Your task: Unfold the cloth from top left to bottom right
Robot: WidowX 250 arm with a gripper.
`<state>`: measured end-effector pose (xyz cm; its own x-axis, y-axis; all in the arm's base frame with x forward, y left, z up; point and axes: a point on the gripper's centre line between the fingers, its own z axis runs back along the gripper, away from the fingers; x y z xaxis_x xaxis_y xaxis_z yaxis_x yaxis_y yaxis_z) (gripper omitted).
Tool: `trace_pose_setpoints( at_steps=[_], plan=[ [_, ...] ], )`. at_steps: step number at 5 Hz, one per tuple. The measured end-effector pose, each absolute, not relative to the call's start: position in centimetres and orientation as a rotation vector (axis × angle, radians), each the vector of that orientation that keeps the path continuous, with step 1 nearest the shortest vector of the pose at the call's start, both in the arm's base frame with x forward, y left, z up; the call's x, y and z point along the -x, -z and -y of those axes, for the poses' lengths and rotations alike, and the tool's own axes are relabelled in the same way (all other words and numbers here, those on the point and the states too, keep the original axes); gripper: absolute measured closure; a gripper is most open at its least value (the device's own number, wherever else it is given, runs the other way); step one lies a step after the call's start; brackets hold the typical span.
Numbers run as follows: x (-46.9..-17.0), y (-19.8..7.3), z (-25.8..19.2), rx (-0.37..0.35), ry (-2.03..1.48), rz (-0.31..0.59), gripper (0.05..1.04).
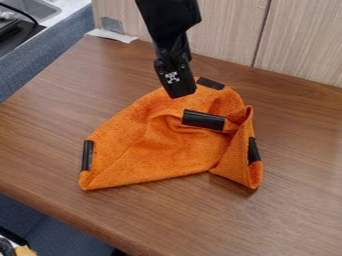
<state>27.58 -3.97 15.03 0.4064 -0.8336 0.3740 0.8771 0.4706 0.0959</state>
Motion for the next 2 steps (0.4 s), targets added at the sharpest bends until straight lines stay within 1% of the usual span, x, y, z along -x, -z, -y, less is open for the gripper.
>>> trace_pose_setpoints(
  at_steps=[1,2],
  plan=[
    [-27.5,-14.4,4.0,0.135,1.083,0.376,0.084],
    [-27.3,-13.6,5.9,0.154,1.165,0.355,0.084]
  ],
)
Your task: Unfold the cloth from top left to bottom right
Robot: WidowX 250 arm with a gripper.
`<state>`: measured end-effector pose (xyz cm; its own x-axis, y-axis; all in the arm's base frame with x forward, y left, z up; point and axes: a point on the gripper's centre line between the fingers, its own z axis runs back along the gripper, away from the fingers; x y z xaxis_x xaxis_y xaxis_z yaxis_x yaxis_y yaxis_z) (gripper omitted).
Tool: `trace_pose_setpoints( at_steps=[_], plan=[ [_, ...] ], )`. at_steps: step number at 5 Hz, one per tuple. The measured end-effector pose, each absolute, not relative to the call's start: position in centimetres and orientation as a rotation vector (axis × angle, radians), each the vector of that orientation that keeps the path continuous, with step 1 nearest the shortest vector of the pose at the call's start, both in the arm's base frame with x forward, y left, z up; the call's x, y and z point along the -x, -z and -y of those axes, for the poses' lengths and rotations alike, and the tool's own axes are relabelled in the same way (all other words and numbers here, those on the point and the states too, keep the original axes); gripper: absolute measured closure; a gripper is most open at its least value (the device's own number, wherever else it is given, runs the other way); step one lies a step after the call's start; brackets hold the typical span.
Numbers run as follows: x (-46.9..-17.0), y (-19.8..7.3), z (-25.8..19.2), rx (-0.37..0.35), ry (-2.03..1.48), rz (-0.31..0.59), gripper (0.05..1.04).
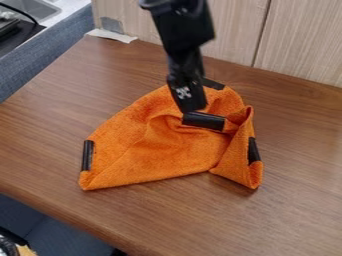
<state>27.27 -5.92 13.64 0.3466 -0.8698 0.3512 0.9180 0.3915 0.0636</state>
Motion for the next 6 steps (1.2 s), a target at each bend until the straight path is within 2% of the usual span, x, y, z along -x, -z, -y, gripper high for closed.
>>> trace_pose_setpoints(
  at_steps=[1,2,3,4,6],
  plan=[
    [-27.5,-12.0,7.3,0.175,1.204,0.318,0.084],
    [-27.8,-9.9,8.1,0.151,1.243,0.261,0.084],
    [-28.1,-9.1,7.8,0.127,1.234,0.241,0.084],
    [-28.0,-8.8,7.7,0.123,1.213,0.241,0.137],
    [-27.9,-8.6,7.7,0.116,1.218,0.240,0.736]
  ],
)
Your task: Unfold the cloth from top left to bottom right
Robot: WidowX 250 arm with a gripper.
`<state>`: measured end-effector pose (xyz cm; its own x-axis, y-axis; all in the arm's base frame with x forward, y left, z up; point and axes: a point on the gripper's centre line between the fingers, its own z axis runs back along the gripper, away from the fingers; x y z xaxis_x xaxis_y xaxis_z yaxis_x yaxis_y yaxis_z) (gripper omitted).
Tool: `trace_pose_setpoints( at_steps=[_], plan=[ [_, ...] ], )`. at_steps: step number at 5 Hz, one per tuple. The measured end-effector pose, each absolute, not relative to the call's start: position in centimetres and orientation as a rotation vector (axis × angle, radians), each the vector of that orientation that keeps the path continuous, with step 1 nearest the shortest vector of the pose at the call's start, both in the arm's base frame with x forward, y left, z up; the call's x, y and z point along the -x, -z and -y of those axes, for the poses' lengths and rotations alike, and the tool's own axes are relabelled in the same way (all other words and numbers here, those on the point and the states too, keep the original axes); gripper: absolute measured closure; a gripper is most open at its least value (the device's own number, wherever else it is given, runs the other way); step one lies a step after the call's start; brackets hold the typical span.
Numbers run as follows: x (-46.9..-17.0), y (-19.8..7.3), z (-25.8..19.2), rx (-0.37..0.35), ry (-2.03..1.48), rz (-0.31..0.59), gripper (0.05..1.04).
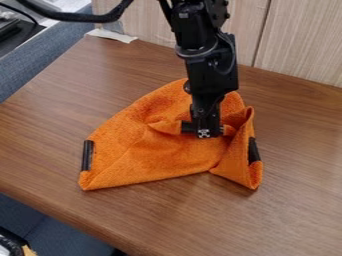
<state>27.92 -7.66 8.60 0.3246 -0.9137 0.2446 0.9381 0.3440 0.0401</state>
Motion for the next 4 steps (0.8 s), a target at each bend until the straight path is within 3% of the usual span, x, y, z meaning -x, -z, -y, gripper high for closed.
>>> trace_pose_setpoints(
  at_steps=[1,2,4],
  plan=[
    [-27.99,-8.61,7.66,0.114,1.214,0.244,0.937],
    [-28.03,-8.60,7.54,0.109,1.207,0.242,1.022],
    [-28.08,-8.75,7.45,0.099,1.193,0.245,1.029]
  ],
)
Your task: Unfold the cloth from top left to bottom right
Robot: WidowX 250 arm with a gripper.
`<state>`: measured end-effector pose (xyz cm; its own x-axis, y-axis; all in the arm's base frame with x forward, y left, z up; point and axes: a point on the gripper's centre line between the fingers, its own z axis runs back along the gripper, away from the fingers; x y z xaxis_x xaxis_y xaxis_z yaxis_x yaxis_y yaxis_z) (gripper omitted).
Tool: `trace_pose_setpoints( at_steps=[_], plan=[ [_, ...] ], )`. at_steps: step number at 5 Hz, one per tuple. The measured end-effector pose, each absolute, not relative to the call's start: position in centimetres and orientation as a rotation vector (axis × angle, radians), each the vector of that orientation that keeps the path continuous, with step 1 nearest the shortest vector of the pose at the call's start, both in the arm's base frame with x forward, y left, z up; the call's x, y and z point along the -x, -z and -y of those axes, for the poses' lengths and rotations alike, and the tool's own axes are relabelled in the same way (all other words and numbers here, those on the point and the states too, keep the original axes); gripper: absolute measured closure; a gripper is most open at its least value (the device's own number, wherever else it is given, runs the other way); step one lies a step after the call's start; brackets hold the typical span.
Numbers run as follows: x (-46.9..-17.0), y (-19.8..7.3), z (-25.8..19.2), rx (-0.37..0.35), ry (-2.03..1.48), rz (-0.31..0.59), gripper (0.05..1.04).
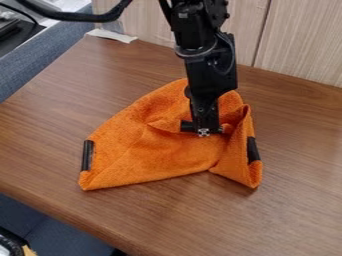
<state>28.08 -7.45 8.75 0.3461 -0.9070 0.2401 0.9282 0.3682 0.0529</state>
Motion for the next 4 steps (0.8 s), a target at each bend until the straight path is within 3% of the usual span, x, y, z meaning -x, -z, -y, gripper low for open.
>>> trace_pose_setpoints(
  at_steps=[1,2,4],
  plan=[
    [-27.6,-10.9,7.5,0.095,1.187,0.284,1.029],
    [-26.6,-13.9,7.6,0.084,1.180,0.380,1.029],
    [-20.7,-15.0,9.0,0.102,1.271,0.406,1.029]
  ],
)
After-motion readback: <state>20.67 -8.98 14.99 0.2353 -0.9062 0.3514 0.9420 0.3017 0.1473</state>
